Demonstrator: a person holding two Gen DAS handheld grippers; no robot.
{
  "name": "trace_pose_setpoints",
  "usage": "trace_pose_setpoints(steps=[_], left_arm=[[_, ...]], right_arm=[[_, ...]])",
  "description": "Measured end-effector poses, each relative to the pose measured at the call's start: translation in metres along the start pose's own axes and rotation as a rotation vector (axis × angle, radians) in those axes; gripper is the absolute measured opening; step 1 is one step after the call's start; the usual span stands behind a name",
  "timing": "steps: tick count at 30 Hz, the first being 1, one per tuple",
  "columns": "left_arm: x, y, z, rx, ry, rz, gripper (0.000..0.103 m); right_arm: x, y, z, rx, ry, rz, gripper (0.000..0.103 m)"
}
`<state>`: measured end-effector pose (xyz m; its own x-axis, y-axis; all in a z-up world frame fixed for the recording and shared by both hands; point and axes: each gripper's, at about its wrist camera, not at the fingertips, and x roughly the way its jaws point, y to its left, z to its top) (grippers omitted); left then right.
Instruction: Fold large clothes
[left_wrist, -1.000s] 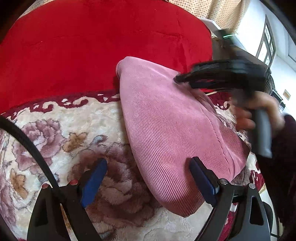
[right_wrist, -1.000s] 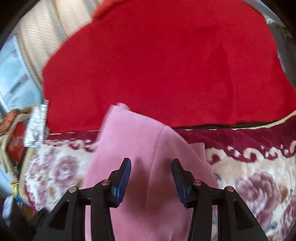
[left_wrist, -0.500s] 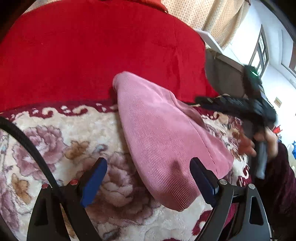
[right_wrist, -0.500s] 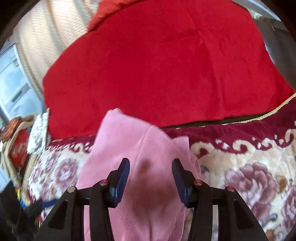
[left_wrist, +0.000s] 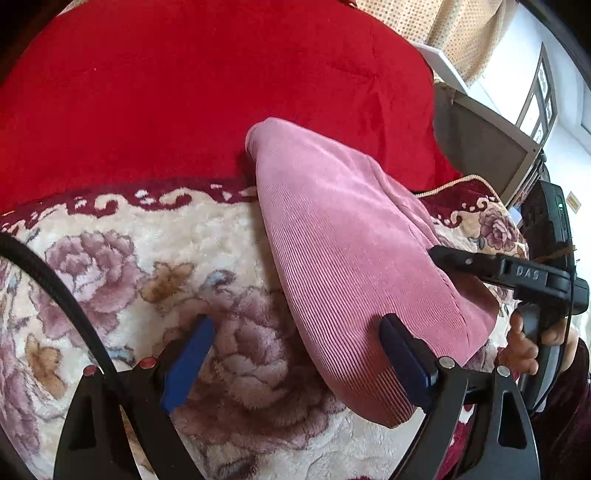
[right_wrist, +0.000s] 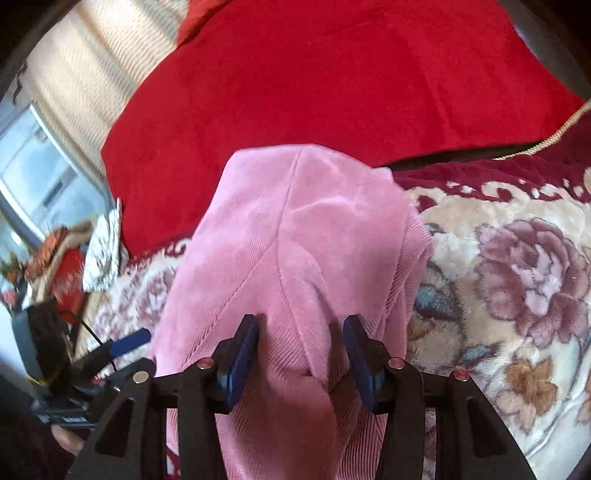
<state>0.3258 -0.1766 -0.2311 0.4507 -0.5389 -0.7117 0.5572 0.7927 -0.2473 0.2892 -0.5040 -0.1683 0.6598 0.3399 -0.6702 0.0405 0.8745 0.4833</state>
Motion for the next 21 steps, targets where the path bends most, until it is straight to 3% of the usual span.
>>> trace_pose_setpoints(steps=[1,4,11,21], left_arm=[[-0.002,0.004,0.002,-0.017,-0.009,-0.004,0.092],[-0.002,0.014,0.006,-0.097,-0.013,-0.052,0.092],[0.002,0.02,0.012,-0.14,-0.03,0.012,0.092],[0.011,0.008,0.018,-0.067,-0.028,0.069,0.092]], right_arm=[[-0.007,-0.004,0.003,0.025,-0.026,0.002,0.054],[-0.02,-0.025,0.006,0.135,-0.084,0.04,0.073],[-0.019,-0.06,-0.001,0.269,-0.061,0.114,0.073],[-0.005,-0.065,-0.01,0.237,-0.024,0.163,0.078]])
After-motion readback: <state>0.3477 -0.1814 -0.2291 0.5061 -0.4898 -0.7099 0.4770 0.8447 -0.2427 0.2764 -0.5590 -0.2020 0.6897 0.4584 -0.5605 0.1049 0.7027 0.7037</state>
